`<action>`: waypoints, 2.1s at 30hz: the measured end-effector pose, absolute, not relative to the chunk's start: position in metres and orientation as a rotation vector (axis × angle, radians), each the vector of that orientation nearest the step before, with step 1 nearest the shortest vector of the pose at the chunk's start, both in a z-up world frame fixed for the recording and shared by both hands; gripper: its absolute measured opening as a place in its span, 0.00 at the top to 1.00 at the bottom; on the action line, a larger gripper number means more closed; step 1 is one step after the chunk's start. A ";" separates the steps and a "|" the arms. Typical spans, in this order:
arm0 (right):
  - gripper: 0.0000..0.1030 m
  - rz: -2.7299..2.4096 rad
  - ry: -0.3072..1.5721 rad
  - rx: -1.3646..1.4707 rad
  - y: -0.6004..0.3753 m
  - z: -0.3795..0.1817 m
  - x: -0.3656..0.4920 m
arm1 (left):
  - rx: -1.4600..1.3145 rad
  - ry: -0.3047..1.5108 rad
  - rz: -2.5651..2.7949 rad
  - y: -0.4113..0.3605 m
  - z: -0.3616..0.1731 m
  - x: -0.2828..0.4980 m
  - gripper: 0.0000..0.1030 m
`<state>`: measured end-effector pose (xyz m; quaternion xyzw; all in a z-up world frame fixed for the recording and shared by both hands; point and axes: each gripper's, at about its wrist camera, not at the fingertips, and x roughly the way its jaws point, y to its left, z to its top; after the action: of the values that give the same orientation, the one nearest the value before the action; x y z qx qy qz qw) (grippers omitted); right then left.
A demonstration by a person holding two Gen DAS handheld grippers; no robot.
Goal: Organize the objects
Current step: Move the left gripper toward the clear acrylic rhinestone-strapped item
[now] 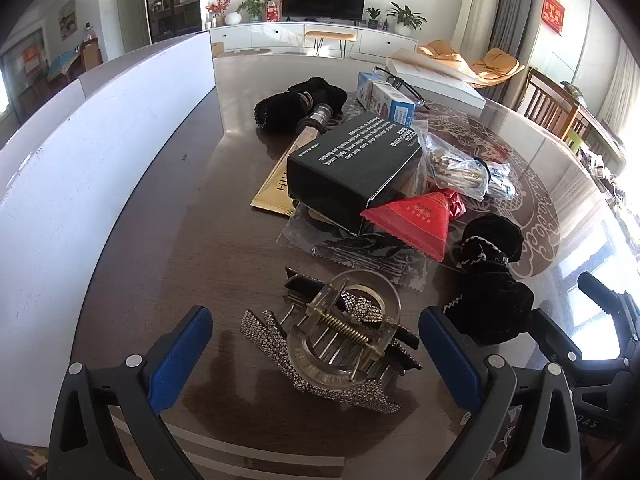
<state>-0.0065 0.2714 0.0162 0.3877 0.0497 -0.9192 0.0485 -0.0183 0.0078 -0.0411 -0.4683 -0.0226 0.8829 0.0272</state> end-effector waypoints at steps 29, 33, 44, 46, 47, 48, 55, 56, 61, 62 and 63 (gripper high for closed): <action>0.00 -2.785 0.050 1.157 0.282 0.020 -0.004 | -1.709 -0.313 2.702 -0.045 -0.048 -0.017 0.00; 0.00 -2.782 0.035 1.145 0.282 0.020 -0.004 | -1.800 -0.301 2.645 -0.057 -0.049 -0.010 0.00; 0.00 -2.778 0.023 1.143 0.283 0.020 -0.005 | -1.794 -0.403 2.637 -0.053 -0.043 -0.009 0.00; 0.00 -2.776 0.020 1.142 0.283 0.020 -0.004 | -1.822 -0.371 2.659 -0.050 -0.047 -0.015 0.00; 0.00 -2.775 0.018 1.142 0.283 0.020 -0.004 | -1.815 -0.340 2.690 -0.048 -0.047 -0.017 0.00; 0.00 -2.774 0.017 1.142 0.283 0.020 -0.004 | -1.816 -0.320 2.699 -0.045 -0.047 -0.019 0.00; 0.00 -2.769 0.033 1.153 0.282 0.019 -0.005 | -1.779 -0.185 2.789 -0.036 -0.052 -0.023 0.00; 0.00 -2.770 0.039 1.158 0.282 0.019 -0.006 | -1.772 -0.184 2.794 -0.037 -0.052 -0.022 0.00; 0.00 -2.778 0.050 1.170 0.281 0.018 -0.007 | -1.731 -0.186 2.829 -0.035 -0.053 -0.023 0.00; 0.00 -2.779 0.051 1.170 0.281 0.017 -0.007 | -1.726 -0.187 2.832 -0.034 -0.053 -0.024 0.00; 0.00 -2.779 0.052 1.171 0.281 0.017 -0.007 | -1.723 -0.187 2.835 -0.034 -0.053 -0.024 0.00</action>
<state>-0.0069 0.2810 0.0171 0.3877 0.0173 -0.9195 0.0628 -0.0240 -0.0342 -0.0534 -0.5165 -0.0562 0.8496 -0.0904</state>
